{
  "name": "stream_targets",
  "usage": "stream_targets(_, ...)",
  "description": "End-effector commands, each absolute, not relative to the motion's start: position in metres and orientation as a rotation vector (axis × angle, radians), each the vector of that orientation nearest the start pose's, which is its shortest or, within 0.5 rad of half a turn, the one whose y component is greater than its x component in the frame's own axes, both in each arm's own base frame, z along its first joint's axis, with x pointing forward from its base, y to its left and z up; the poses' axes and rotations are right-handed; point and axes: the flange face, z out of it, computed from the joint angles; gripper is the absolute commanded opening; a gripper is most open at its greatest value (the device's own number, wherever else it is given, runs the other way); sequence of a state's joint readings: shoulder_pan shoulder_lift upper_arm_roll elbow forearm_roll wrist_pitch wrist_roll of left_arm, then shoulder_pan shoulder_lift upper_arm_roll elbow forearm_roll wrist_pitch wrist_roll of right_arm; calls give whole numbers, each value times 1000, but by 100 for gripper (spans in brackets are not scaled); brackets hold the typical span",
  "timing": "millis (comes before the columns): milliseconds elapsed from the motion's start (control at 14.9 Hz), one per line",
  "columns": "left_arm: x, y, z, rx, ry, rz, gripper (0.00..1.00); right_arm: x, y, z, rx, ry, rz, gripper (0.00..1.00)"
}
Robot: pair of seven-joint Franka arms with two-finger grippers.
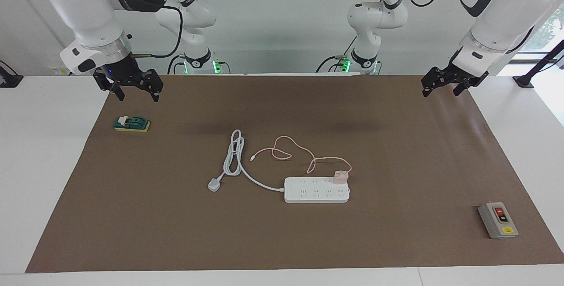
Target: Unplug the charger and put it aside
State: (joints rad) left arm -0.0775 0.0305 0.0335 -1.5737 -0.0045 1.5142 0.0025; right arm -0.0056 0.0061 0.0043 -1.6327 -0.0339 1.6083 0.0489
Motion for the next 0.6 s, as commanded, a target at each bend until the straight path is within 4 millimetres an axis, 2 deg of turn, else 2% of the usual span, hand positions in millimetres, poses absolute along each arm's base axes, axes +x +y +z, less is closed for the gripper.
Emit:
stream_targets(0,548,-26,602,-3129,91,146,100,551,-7,595,-3189,53,65,100)
stream_targets(201,548,-22,602,-3129,72,151,100,551,-7,595,-3189,50,65,100)
stream_targets(335,541,-24,602,-3125,60,203,100,551,-7,595,-3189,53,65,100)
stream_targets(537,530,-27,591,-3099,-197,255,100,551,-8,595,-3190,53,65,100)
